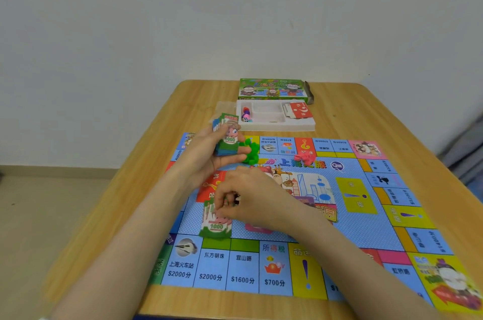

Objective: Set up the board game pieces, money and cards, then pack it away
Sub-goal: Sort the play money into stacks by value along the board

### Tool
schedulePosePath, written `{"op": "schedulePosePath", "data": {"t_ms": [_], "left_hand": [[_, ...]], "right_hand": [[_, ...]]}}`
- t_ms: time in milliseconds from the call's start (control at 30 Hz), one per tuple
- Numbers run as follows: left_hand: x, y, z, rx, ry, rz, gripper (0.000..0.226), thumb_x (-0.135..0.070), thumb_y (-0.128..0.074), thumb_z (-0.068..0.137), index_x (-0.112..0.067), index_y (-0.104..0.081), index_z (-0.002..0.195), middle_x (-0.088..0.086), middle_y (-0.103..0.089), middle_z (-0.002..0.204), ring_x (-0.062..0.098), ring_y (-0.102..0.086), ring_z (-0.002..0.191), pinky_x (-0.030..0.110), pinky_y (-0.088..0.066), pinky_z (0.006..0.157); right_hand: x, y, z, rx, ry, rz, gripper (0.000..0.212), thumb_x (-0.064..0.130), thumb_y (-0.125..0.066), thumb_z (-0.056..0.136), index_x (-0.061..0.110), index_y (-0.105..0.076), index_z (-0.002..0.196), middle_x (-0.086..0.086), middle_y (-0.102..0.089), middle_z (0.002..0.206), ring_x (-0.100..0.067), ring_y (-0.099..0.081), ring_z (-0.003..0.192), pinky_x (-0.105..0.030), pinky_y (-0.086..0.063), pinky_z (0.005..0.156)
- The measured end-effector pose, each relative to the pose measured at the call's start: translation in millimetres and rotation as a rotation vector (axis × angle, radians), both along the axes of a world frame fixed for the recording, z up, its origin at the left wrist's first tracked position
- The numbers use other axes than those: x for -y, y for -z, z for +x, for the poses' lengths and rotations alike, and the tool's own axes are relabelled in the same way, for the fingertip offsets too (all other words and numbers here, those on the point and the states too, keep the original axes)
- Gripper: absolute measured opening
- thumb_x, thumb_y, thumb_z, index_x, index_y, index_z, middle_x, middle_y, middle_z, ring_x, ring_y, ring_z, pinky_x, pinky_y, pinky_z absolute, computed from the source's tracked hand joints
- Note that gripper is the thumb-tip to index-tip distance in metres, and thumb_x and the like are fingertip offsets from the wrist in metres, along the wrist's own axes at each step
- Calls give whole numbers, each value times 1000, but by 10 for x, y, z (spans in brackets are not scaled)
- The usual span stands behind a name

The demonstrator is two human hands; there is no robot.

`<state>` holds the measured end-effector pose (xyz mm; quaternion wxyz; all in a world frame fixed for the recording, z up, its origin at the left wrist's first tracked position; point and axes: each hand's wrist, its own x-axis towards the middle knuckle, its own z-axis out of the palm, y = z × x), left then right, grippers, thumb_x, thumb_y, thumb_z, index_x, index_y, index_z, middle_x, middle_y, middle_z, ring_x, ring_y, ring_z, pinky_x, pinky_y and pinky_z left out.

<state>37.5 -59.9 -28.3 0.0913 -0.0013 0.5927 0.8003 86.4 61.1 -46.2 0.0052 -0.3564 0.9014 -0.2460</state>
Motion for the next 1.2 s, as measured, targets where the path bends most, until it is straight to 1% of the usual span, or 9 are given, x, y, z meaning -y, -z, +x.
{"op": "schedulePosePath", "data": {"t_ms": [200, 367, 600, 733, 800, 867, 1000, 1100, 1200], "left_hand": [[0, 2, -1, -1, -4, 13, 38, -20, -41, 101, 3, -46, 131, 11, -67, 82, 20, -70, 63, 25, -56, 51], [7, -7, 7, -2, 0, 13, 37, -20, -40, 102, 2, -46, 130, 10, -67, 81, 19, -70, 63, 25, -56, 51], [4, -20, 2, 28, 36, 50, 28, -19, -39, 101, 0, -54, 116, 12, -64, 85, 20, -70, 63, 27, -57, 52], [-7, -29, 19, 21, 69, 11, 23, -7, -41, 99, 2, -55, 115, 13, -71, 87, 19, -71, 67, 25, -56, 52], [-1, -24, 24, -18, 83, -59, 17, -5, -45, 98, -1, -58, 108, 7, -72, 78, 11, -68, 61, 21, -52, 49], [11, -7, 10, -44, 105, -89, 16, -5, -49, 96, -5, -61, 106, 6, -73, 86, 12, -70, 71, 24, -56, 57], [14, -11, 34, -55, 148, -118, 16, -5, -55, 92, -11, -63, 104, 2, -75, 84, 16, -72, 72, 23, -57, 55], [11, -20, 50, -58, 172, -128, 14, -3, -60, 87, -11, -63, 98, 4, -75, 82, 18, -72, 69, 21, -55, 51], [10, -14, 50, -68, 194, -165, 17, -2, -64, 83, -9, -64, 98, 5, -74, 82, 18, -72, 69, 21, -55, 50]], "right_hand": [[-24, -30, 45, 35, 27, -73, 30, 38, -76, 75, 19, -67, 97, 1, -49, 101, -12, -44, 96, -34, -40, 86], [-14, 14, 58, 44, -73, 74, 58, 49, -76, 70, 23, -54, 118, 2, -50, 117, -15, -44, 109, -38, -38, 95], [-31, 25, 59, -41, -68, 9, 50, 48, -72, 75, 21, -57, 115, 4, -54, 113, -10, -47, 103, -34, -40, 91], [-28, -51, 29, -139, 55, -299, 24, 38, -66, 82, 16, -65, 90, 9, -57, 84, 3, -43, 72, -22, -41, 69], [-44, -82, -8, -170, 185, -486, 20, 31, -58, 85, 13, -64, 78, 12, -52, 68, -2, -44, 62, -27, -42, 61], [-90, -97, -57, -194, 337, -633, 19, 22, -56, 87, 11, -62, 74, 13, -47, 60, -9, -45, 57, -30, -40, 57], [-204, -106, -161, -178, 563, -768, 6, 11, -61, 87, 16, -59, 88, 5, -54, 79, -7, -46, 66, -17, -34, 62], [-245, -89, -209, -144, 625, -755, 22, 19, -66, 86, 19, -56, 105, 5, -50, 90, -7, -47, 75, -12, -36, 66], [-247, -112, -195, -56, 625, -818, 23, 18, -70, 82, 21, -56, 101, 10, -52, 84, -4, -49, 69, -11, -40, 63]]}}
